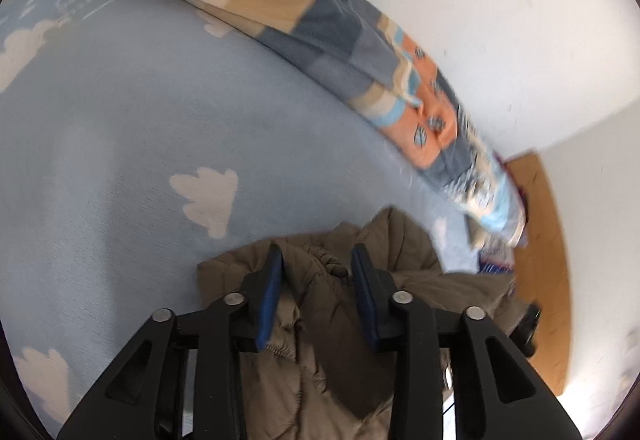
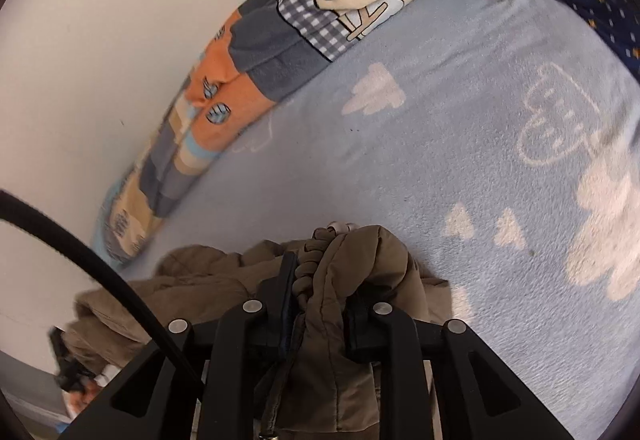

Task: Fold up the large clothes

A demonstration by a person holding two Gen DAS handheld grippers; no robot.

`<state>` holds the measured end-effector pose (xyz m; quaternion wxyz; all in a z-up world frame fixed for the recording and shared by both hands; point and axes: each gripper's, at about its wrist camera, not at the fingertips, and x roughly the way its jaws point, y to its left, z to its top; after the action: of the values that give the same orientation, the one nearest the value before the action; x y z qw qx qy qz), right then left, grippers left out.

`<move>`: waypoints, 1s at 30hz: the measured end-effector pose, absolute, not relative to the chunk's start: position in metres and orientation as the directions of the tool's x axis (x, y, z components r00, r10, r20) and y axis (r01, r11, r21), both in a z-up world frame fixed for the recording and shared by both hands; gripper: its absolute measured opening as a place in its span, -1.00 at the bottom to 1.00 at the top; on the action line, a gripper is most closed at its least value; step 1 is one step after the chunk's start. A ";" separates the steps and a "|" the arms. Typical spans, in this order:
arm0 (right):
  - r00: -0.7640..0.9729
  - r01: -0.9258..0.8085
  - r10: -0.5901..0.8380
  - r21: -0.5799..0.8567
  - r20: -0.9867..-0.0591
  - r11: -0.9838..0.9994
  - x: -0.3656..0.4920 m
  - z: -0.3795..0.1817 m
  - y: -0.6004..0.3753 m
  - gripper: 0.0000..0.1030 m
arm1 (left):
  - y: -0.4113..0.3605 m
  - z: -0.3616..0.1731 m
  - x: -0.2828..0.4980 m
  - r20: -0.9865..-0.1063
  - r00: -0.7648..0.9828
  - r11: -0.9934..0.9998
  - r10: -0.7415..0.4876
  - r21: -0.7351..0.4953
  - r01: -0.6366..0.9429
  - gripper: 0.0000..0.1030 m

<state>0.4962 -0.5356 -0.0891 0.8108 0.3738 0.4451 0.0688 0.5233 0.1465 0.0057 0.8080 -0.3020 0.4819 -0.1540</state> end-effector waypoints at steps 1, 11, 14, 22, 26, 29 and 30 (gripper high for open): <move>0.606 0.227 0.472 0.708 -0.640 0.669 0.493 -0.088 -0.542 -0.52 | 0.156 0.012 0.522 -0.668 0.531 0.762 -0.522 -0.644 -0.060 -0.12; 0.660 0.193 0.528 0.800 -0.535 0.569 0.470 -0.055 -0.566 -0.25 | 0.178 0.060 0.489 -0.607 0.659 0.815 -0.444 -0.579 0.015 -0.07; 0.682 0.171 0.513 0.796 -0.521 0.581 0.462 -0.041 -0.570 -0.18 | 0.156 0.064 0.476 -0.606 0.651 0.844 -0.458 -0.526 0.104 -0.07; 0.721 0.097 0.407 0.663 -0.561 0.742 0.440 -0.002 -0.561 -0.07 | 0.060 0.055 0.446 -0.652 0.541 0.847 -0.531 -0.419 0.326 -0.07; 0.656 -0.098 0.396 0.448 -0.642 0.889 0.441 0.002 -0.481 -0.61 | -0.007 0.030 0.428 -0.710 0.497 0.854 -0.499 -0.304 0.422 -0.07; 0.585 -0.237 0.423 0.353 -0.692 0.905 0.441 -0.014 -0.417 -0.71 | -0.055 0.000 0.419 -0.763 0.464 0.858 -0.449 -0.224 0.462 -0.07; 0.563 -0.258 0.419 0.330 -0.712 0.908 0.444 -0.022 -0.400 -0.71 | -0.068 -0.010 0.421 -0.789 0.449 0.866 -0.420 -0.200 0.459 -0.07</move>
<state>0.4440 -0.4001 -0.0223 0.8789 0.0945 0.4260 0.1926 0.4207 -0.0681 -0.0100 0.8508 0.0214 0.4572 -0.2581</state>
